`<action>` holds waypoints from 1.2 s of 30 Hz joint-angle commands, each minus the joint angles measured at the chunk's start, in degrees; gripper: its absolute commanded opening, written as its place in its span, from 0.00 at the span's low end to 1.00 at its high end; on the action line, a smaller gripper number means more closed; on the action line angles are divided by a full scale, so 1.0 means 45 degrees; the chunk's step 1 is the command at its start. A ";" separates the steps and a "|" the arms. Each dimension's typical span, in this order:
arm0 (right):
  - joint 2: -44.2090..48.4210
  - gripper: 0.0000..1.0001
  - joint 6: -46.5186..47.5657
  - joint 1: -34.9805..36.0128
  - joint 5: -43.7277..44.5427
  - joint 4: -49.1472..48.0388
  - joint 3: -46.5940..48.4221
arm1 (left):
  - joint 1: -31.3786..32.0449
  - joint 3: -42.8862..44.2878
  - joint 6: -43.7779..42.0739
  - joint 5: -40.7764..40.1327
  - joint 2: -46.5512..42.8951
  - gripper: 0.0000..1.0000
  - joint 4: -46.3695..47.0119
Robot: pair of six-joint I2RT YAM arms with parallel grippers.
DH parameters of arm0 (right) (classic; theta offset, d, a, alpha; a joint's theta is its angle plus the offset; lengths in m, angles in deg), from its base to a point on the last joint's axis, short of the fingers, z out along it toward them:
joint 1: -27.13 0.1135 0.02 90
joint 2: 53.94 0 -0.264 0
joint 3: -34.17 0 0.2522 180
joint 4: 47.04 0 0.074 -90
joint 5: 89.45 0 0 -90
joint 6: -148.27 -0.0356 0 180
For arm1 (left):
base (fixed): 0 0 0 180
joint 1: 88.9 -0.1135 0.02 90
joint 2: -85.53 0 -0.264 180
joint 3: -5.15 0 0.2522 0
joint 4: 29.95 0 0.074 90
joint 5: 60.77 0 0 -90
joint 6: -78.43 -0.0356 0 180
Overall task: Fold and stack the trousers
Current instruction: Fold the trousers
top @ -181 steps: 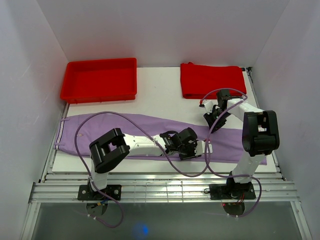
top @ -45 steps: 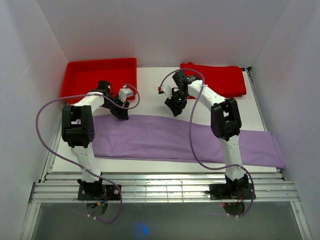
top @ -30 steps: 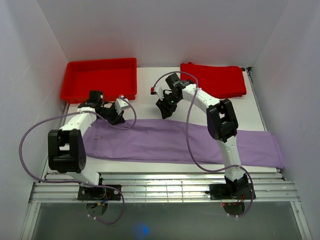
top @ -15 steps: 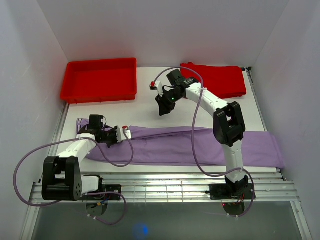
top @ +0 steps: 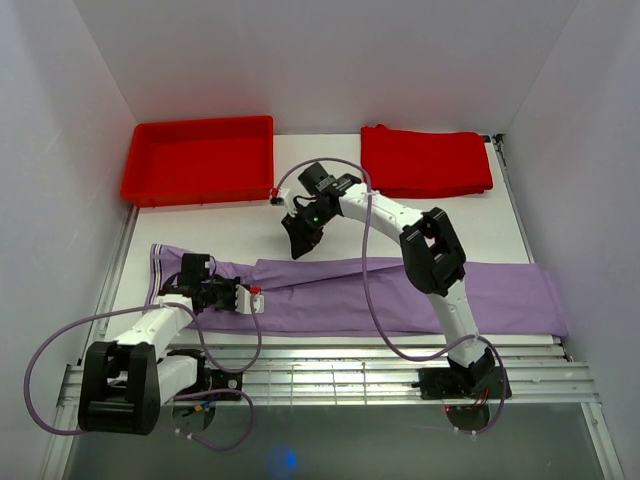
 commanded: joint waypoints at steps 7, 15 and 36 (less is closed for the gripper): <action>-0.0996 0.52 -0.2133 0.0633 -0.1163 -0.1874 0.0720 | 0.0178 -0.0988 -0.0766 -0.0243 -0.0289 0.00 0.0436; -0.2148 0.71 -0.2701 0.0926 -0.2626 -0.2853 0.1911 | 0.0178 -0.1301 -0.0805 -0.0165 -0.0524 0.00 0.0672; -0.1486 0.08 -0.2273 0.1434 -0.1205 -0.4337 0.2224 | 0.0062 0.0568 0.2938 -0.0496 -0.1713 0.37 -0.0636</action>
